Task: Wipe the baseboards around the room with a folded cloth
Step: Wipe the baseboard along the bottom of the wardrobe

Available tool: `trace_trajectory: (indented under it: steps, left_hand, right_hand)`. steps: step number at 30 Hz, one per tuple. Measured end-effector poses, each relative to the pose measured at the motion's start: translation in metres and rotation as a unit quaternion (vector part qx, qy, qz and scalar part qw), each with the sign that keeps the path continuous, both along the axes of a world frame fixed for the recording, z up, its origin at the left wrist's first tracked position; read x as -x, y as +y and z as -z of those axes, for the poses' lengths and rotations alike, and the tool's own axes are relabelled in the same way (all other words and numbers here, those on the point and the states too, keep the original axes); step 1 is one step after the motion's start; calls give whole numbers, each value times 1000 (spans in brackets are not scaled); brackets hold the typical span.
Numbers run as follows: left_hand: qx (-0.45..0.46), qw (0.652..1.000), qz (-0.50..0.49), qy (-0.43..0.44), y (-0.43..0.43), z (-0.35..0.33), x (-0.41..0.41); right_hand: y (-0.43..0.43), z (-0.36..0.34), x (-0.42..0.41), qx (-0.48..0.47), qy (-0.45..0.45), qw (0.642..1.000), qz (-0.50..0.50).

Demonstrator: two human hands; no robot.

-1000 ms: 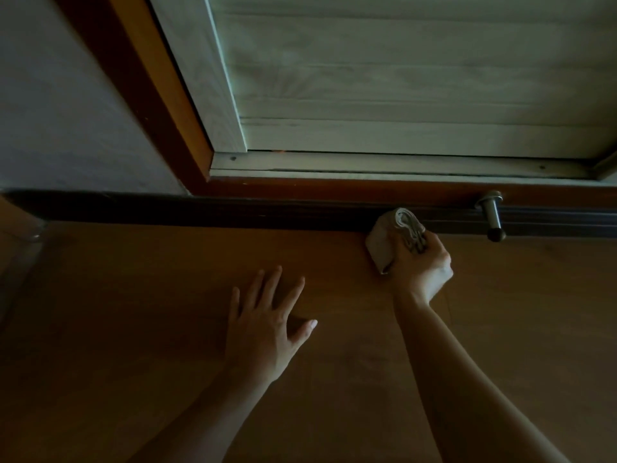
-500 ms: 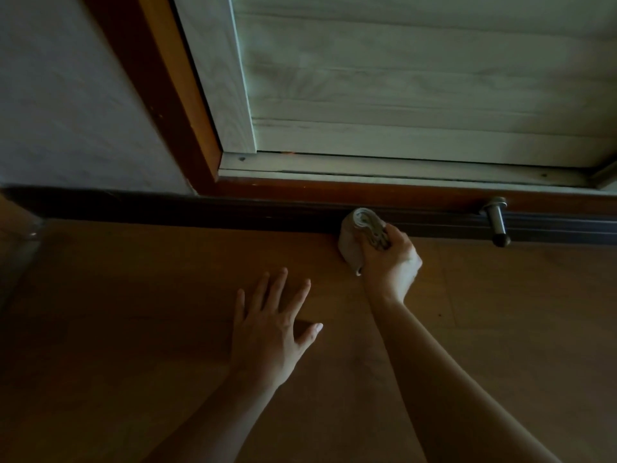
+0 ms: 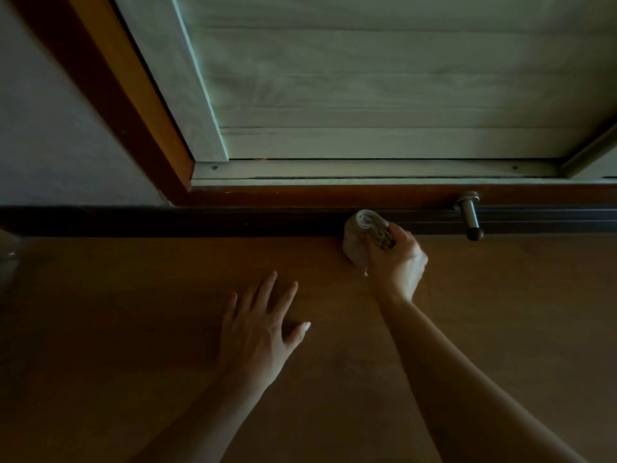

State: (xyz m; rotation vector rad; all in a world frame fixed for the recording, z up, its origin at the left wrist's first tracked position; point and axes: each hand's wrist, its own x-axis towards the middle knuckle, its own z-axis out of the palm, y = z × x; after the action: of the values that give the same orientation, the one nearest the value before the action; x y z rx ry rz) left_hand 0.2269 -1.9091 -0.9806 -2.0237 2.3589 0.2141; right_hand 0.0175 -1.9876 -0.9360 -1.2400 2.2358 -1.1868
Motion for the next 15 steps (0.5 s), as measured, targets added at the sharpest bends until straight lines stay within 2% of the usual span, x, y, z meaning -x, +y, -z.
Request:
trace_trajectory:
  steps: [6, 12, 15]
  left_hand:
    - [8, 999, 8, 30, 3, 12, 1]
    - [-2, 1000, 9, 19, 2, 13, 2]
    - [-5, 1000, 11, 15, 1, 12, 3]
  right_hand:
    - [3, 0, 52, -14, -21, 996, 81]
    - [1, 1, 49, -21, -29, 998, 57]
    - [3, 0, 59, -22, -68, 993, 96]
